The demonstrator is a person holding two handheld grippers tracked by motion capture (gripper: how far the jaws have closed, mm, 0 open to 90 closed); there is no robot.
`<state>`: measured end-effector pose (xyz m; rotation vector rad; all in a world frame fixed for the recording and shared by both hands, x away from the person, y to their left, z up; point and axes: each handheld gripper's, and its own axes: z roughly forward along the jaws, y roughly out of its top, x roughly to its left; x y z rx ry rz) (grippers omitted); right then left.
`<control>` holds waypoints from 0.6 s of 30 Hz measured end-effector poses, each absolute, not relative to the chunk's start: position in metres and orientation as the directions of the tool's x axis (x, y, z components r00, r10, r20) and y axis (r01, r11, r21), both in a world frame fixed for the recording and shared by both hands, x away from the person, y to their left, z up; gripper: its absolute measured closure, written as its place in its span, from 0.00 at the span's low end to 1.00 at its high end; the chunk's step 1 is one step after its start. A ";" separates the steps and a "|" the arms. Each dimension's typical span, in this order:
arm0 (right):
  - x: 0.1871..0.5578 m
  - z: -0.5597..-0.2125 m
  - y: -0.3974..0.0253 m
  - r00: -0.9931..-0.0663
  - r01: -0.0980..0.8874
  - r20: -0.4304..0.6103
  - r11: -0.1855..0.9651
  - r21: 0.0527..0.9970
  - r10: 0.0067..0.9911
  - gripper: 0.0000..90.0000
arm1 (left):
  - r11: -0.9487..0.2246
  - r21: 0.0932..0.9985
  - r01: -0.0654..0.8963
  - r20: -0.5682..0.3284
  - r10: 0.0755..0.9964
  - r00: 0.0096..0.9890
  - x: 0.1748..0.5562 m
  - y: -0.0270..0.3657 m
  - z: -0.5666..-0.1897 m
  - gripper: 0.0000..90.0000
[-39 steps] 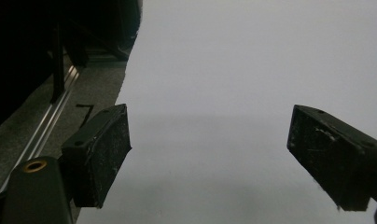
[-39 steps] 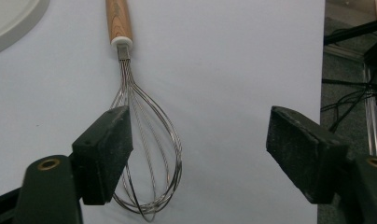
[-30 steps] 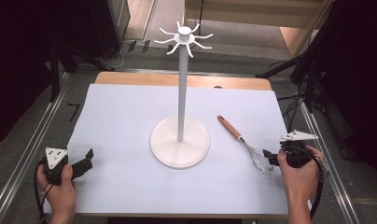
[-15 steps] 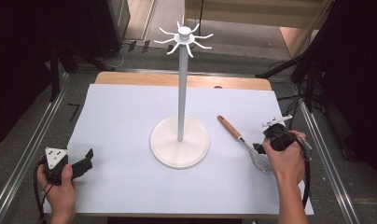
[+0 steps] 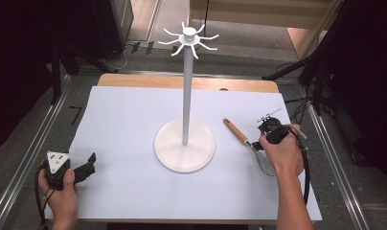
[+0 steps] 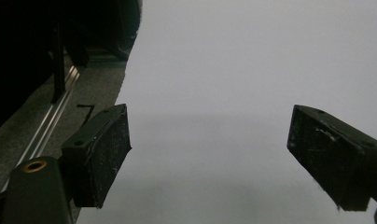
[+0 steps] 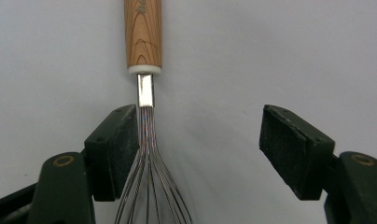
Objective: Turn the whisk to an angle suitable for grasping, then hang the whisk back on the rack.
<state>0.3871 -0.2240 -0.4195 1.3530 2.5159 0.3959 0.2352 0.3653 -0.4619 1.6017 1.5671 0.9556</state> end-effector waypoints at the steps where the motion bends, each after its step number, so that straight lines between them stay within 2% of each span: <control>1: 0.387 -0.420 -0.224 -0.534 0.770 -0.096 0.530 0.355 0.840 0.32 | -0.032 0.871 0.491 0.037 0.999 0.001 0.235 0.365 -0.462 0.16; 15: 0.409 -0.419 -0.205 -0.556 0.772 -0.087 0.553 0.313 0.826 0.38 | -0.031 0.869 0.493 0.034 0.999 0.004 0.235 0.366 -0.462 0.16; 18: 0.415 -0.419 -0.200 -0.566 0.771 -0.081 0.561 0.301 0.821 0.42 | -0.031 0.868 0.496 0.034 0.999 0.003 0.236 0.366 -0.462 0.16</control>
